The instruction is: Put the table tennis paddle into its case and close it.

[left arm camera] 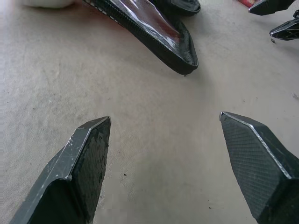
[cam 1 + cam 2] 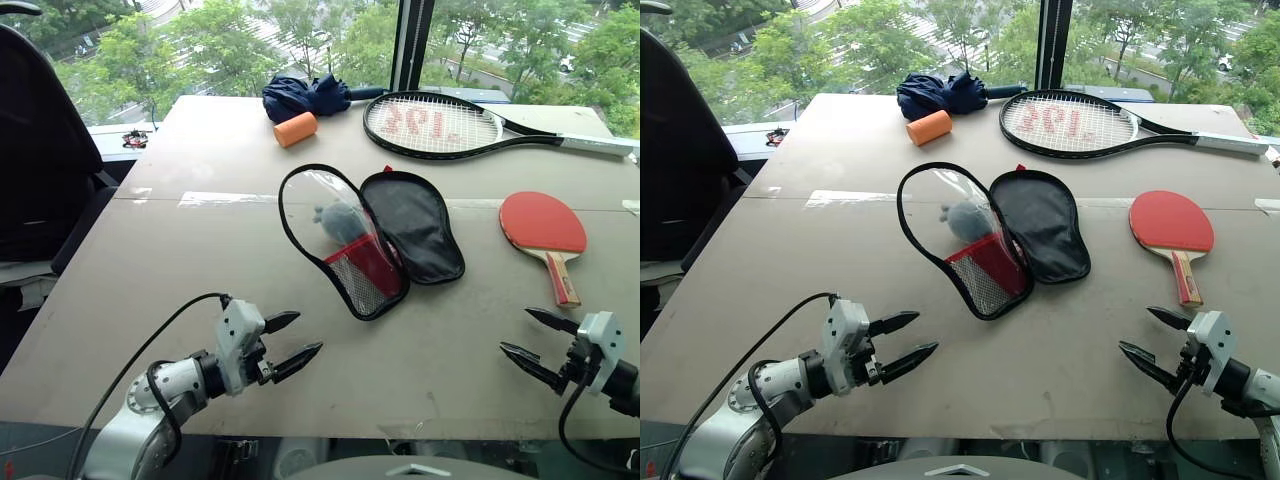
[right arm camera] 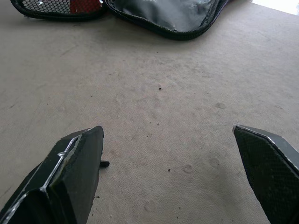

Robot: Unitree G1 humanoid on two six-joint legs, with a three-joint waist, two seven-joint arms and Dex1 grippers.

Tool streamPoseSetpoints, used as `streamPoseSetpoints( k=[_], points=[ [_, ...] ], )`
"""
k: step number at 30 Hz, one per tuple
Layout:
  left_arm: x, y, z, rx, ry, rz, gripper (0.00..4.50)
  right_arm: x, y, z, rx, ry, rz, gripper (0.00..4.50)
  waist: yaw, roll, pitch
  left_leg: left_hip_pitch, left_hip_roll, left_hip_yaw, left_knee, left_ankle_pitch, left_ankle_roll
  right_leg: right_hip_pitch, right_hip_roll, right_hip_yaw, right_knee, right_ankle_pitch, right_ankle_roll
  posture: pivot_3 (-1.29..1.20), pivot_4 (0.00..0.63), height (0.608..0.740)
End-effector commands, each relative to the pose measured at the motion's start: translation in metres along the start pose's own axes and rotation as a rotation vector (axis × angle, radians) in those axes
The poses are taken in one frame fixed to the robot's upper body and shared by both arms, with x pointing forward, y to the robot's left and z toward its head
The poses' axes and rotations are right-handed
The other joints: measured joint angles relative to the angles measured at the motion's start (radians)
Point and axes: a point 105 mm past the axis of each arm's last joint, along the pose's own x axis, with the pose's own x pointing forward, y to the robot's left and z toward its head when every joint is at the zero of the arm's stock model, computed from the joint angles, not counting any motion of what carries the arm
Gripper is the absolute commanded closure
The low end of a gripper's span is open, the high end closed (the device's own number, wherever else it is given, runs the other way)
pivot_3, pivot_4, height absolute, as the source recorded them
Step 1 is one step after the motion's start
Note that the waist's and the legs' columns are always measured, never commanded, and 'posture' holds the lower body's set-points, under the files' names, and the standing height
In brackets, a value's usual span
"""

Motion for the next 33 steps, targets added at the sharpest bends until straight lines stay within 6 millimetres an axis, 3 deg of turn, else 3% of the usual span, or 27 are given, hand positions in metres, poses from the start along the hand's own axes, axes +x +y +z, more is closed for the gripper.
streamPoseSetpoints(
  k=[1, 4, 12, 17, 21, 24, 30, 32, 33],
  points=[
    [-0.004, -0.002, 0.027, 0.055, -0.084, -0.059, 0.74, 0.015, 0.002, 0.024, -0.068, -0.059, 0.043, 0.0, 0.0, 0.001, 0.0, 0.0, 0.0, 0.0, 0.0, 0.0, 0.0, 0.0, 0.0, 0.0, 0.0, 0.0, 0.0, 0.0, 0.15, 0.74],
    [-0.01, -0.002, 0.045, 0.107, -0.104, -0.146, 0.74, 0.037, 0.006, 0.044, -0.142, -0.072, 0.113, 0.0, -0.003, -0.001, 0.001, 0.0, 0.0, -0.001, 0.001, 0.0, 0.0, -0.001, 0.002, 0.0, 0.001, 0.0, 0.0, 0.0, 0.15, 0.74],
    [-0.024, -0.001, 0.079, 0.192, -0.122, -0.29, 0.74, 0.088, 0.007, 0.073, -0.319, 0.026, 0.247, 0.0, -0.002, 0.0, 0.001, 0.0, -0.001, -0.002, 0.001, 0.0, 0.0, -0.001, 0.004, 0.0, 0.002, 0.0, 0.0, 0.0, 0.15, 0.74],
    [-0.027, 0.002, 0.093, 0.241, -0.12, -0.322, 0.74, 0.112, -0.005, 0.08, -0.339, 0.135, 0.302, 0.0, -0.001, -0.002, 0.002, 0.0, -0.001, -0.002, 0.001, 0.0, 0.0, -0.001, 0.004, -0.001, 0.002, 0.0, -0.001, 0.0, 0.15, 0.74],
    [-0.026, 0.006, 0.104, 0.276, -0.14, -0.302, 0.74, 0.116, -0.008, 0.078, -0.291, 0.206, 0.373, 0.0, -0.001, -0.003, 0.003, 0.0, -0.001, -0.003, 0.001, 0.0, 0.0, 0.0, 0.004, -0.001, 0.002, 0.0, -0.001, 0.0, 0.15, 0.74],
    [-0.026, 0.005, 0.109, 0.285, -0.154, -0.297, 0.71, 0.115, -0.011, 0.068, -0.303, 0.288, 0.406, 0.74, -0.002, -0.003, 0.003, 0.0, -0.001, -0.003, 0.001, 0.0, 0.0, -0.001, 0.004, -0.002, 0.002, 0.0, -0.001, 0.0, 0.15, 0.74],
    [-0.025, 0.004, 0.113, 0.286, -0.163, -0.293, 0.71, 0.119, -0.009, 0.065, -0.28, 0.325, 0.39, 3.66, -0.006, -0.003, 0.003, 0.0, -0.001, -0.003, 0.001, 0.0, 0.0, -0.001, 0.004, -0.001, 0.002, 0.001, -0.001, 0.0, 0.15, 0.74],
    [-0.024, 0.003, 0.113, 0.286, -0.164, -0.295, 0.71, 0.119, -0.005, 0.065, -0.279, 0.326, 0.394, 4.43, -0.006, -0.003, 0.003, 0.0, -0.001, -0.003, 0.001, 0.0, 0.0, -0.001, 0.004, -0.002, 0.002, 0.001, -0.001, 0.0, 0.15, 0.74],
    [-0.024, 0.002, 0.113, 0.286, -0.165, -0.297, 0.71, 0.118, -0.003, 0.065, -0.282, 0.325, 0.398, 4.43, -0.006, -0.003, 0.003, 0.0, -0.001, -0.003, 0.001, 0.0, 0.0, 0.0, 0.004, -0.002, 0.002, 0.001, -0.001, 0.0, 0.15, 0.74]
  ],
)
